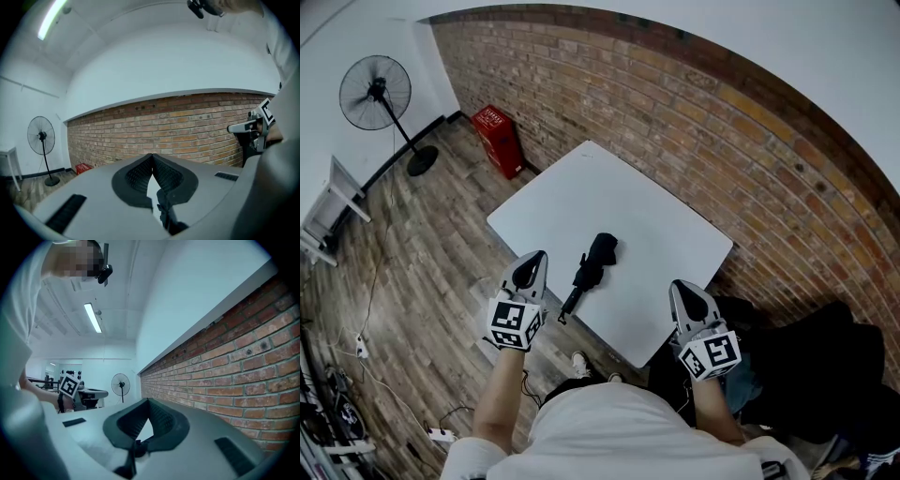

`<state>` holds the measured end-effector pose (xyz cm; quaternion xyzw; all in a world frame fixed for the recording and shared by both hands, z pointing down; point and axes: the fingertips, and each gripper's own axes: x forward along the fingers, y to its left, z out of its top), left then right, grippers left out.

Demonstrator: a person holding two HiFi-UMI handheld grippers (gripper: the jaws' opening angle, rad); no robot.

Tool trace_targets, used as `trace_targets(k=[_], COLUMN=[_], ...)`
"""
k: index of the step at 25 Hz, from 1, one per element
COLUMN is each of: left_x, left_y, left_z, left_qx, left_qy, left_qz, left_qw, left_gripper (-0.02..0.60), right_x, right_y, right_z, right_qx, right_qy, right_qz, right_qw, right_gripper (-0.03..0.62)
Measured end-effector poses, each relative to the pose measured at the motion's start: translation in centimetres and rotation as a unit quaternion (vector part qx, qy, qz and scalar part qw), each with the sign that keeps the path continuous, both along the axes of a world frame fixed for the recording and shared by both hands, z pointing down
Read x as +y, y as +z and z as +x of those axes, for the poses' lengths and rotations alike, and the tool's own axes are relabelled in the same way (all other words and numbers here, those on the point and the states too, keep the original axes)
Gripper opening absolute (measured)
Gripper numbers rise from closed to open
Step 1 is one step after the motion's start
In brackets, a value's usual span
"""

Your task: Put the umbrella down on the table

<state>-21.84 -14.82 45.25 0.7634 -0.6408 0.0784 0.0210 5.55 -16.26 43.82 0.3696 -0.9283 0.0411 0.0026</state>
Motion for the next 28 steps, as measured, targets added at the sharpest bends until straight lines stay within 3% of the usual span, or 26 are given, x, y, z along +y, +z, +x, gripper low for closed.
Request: trace_targets(k=[5,13,17,21,28], left_x=[3.5,10.2,13.2,13.8,10.9], left_y=[-3.5,-5.3,-3.9,-2.8,-6.1], left_z=[-2.8,-7.6,-8.6,-7.5,-6.0], left_qx=[-0.008,-0.018,-0.019,0.011,0.026], left_qy=[-0.022,-0.105,-0.151,-0.155,-0.133], left_qz=[0.049,0.096,0.088,0.083,0.134], left_qw=[0.9985,0.9897,0.9845,0.9844,0.9817], left_gripper=[0.025,0.025,0.025,0.025,0.025], right_x=[-0.9,-1.9,-1.9,-1.9,-2.0], right_y=[-0.4,-1.5,-0.9,-0.5,-0.8], right_z=[-0.1,-0.3,0.1,0.3,-0.2], right_qx=[-0.012,-0.020,-0.017,-0.017,-0.016], right_qy=[0.005,0.010,0.019,0.020,0.019], right_qz=[-0.004,0.005,-0.006,-0.008,-0.004], right_qw=[1.000,1.000,1.000,1.000,1.000], right_gripper=[0.018,0.018,0.019,0.018,0.018])
